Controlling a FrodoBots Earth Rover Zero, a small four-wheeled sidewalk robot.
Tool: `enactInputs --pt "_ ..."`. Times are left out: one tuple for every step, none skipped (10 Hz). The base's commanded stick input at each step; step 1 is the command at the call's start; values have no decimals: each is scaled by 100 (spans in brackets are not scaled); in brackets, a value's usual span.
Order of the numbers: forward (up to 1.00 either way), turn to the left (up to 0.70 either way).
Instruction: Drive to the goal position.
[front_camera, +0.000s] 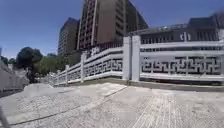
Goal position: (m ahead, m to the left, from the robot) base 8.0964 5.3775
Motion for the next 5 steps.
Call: enactInputs --pt "45 0" --pt "45 0" --pt "45 0" --pt "45 1" --pt "45 20"
